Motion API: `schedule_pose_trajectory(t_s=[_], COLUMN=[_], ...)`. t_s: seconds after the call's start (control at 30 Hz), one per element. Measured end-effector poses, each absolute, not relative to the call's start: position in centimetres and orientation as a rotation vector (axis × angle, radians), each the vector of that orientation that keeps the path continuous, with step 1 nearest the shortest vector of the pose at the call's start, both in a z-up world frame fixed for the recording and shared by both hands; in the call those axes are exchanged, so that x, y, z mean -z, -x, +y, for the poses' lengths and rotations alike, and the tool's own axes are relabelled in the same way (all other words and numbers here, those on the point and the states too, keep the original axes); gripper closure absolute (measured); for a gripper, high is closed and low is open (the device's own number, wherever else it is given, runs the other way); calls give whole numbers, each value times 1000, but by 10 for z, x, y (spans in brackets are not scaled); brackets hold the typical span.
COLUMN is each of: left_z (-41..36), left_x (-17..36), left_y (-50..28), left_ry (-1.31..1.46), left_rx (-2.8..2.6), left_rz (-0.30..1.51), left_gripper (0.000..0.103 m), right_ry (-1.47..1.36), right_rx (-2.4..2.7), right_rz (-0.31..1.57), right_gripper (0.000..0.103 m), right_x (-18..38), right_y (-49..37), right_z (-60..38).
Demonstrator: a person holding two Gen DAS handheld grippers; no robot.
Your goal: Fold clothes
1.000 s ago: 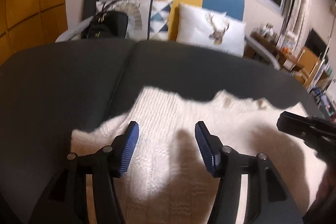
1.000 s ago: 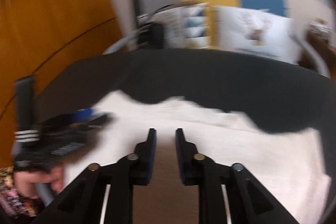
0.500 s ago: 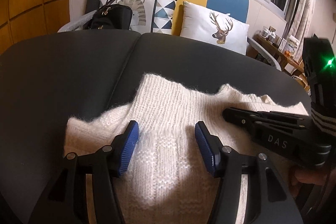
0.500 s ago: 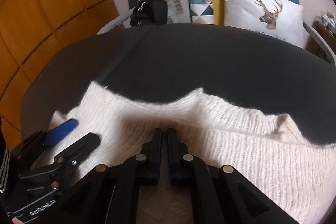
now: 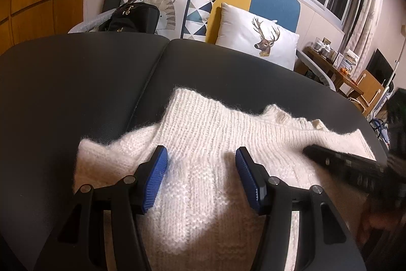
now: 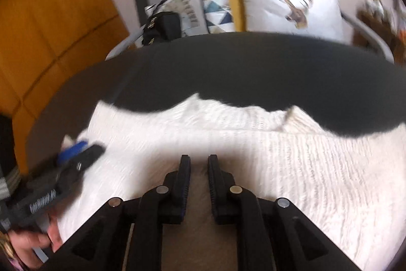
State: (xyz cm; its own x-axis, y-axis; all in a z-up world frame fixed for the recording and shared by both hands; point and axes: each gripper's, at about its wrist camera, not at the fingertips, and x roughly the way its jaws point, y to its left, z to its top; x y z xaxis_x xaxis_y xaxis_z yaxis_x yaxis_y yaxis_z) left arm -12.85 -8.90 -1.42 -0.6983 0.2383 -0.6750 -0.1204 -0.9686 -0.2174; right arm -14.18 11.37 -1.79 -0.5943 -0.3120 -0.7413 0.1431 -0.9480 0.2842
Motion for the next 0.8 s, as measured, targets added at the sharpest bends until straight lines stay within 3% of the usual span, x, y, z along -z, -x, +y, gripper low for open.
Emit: schedule_pose_trajectory(t_s=[0.17, 0.43, 0.57, 0.67, 0.73, 0.8], left_z=[-89, -86, -85, -85, -85, -86], left_x=[14, 15, 15, 14, 14, 14], left_y=[128, 128, 129, 129, 128, 128], left_ry=[1113, 1120, 1124, 1125, 1123, 1120], left_rx=[-2718, -2730, -2731, -2731, -2730, -2726], left_rz=[-231, -200, -189, -187, -191, -197], left_gripper=[44, 44, 44, 43, 43, 43], right_ry=[-1189, -1305, -1292, -1272, -1199, -1105], right_rx=[2643, 2801, 2837, 2830, 2811, 2754], right_rz=[-467, -441, -571, -619, -610, -566], right_gripper=[86, 86, 97, 91, 81, 80], right_x=[1, 2, 19, 11, -2, -10], right_y=[123, 69, 58, 49, 36, 18], right_z=[150, 231, 273, 275, 265, 249])
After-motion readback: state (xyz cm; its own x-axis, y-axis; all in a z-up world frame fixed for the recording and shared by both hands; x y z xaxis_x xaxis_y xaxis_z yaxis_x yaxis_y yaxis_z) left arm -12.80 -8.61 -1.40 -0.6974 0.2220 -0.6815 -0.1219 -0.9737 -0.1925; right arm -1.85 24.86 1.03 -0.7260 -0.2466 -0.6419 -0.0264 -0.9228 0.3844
